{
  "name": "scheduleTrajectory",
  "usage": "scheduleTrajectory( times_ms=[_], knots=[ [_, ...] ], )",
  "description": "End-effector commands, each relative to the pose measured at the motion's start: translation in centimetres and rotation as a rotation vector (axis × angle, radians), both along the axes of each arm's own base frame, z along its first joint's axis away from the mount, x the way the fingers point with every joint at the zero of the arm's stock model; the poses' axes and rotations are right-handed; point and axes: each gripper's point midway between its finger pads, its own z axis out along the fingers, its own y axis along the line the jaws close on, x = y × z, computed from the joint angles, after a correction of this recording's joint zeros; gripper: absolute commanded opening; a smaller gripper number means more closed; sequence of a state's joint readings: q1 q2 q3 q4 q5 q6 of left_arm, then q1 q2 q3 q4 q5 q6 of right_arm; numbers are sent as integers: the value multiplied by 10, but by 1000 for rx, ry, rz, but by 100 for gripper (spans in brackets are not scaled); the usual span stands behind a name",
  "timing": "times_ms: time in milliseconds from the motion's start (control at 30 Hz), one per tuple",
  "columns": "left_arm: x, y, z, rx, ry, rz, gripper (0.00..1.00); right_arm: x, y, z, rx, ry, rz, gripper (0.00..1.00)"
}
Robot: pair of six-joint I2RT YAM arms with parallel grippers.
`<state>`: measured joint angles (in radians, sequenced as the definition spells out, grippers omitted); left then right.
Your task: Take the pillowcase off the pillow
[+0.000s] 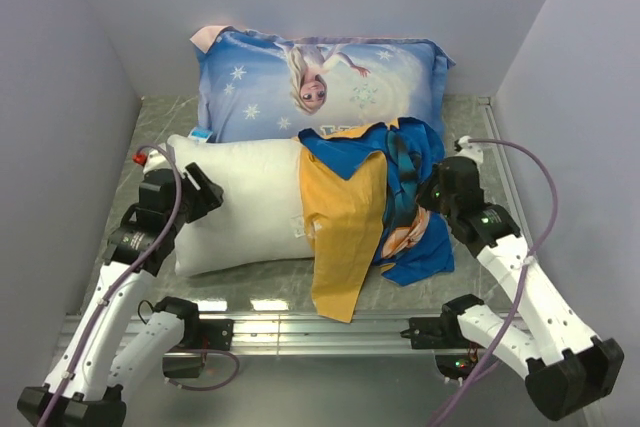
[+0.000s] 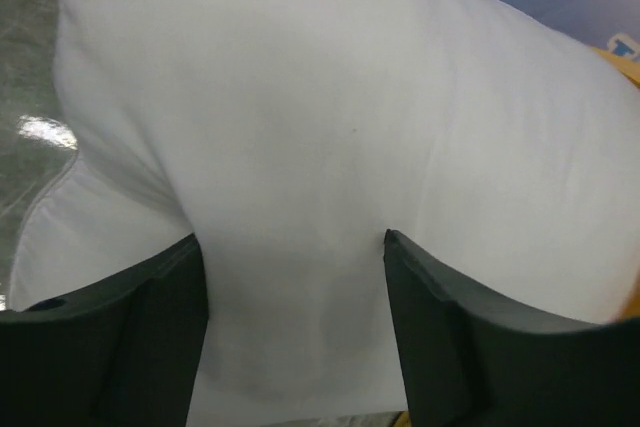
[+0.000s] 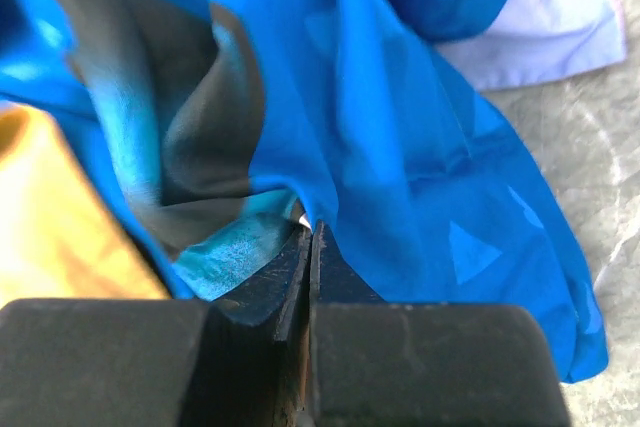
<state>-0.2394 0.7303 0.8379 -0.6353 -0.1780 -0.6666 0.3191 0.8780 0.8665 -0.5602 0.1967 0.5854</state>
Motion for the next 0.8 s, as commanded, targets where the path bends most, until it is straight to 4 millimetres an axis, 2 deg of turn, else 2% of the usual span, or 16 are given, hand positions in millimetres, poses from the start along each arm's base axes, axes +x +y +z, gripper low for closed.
scheduleTrajectory(
  times_ms=[0, 100, 200, 267, 300, 333, 367, 433, 467, 600, 700, 733, 767],
  knots=[
    [16, -31, 52, -76, -197, -154, 72, 13, 6, -1, -53, -50, -11, 0],
    [10, -34, 59, -53, -195, -195, 78, 11, 15, -6, -85, -35, 13, 0],
    [8, -37, 80, -73, -255, -211, 80, 7, 22, 1, -96, -51, 34, 0],
    [11, -46, 100, -101, -298, -244, 81, 5, 23, 6, -91, -69, 35, 0],
    [18, -50, 98, -97, -271, -244, 82, 5, 23, 8, -95, -71, 34, 0],
    [19, -52, 95, -85, -240, -242, 97, 5, 21, 9, -105, -69, 28, 0],
    [21, -51, 108, -46, -257, -204, 97, 6, 21, 8, -114, -63, 28, 0],
    [24, -51, 102, 26, -213, -158, 98, 6, 21, 10, -120, -64, 34, 0],
    [24, -57, 108, 39, -223, -170, 98, 6, 22, 13, -113, -73, 37, 0],
    [32, -64, 98, 86, -171, -155, 98, 8, 25, 14, -112, -71, 45, 0],
    [32, -44, 85, 207, -102, -40, 98, 9, 24, 13, -119, -73, 44, 0],
    [32, -29, 85, 238, -98, 41, 98, 9, 24, 11, -123, -70, 44, 0],
    [31, -25, 80, 230, -87, 73, 98, 9, 23, 11, -124, -73, 40, 0]
  ],
)
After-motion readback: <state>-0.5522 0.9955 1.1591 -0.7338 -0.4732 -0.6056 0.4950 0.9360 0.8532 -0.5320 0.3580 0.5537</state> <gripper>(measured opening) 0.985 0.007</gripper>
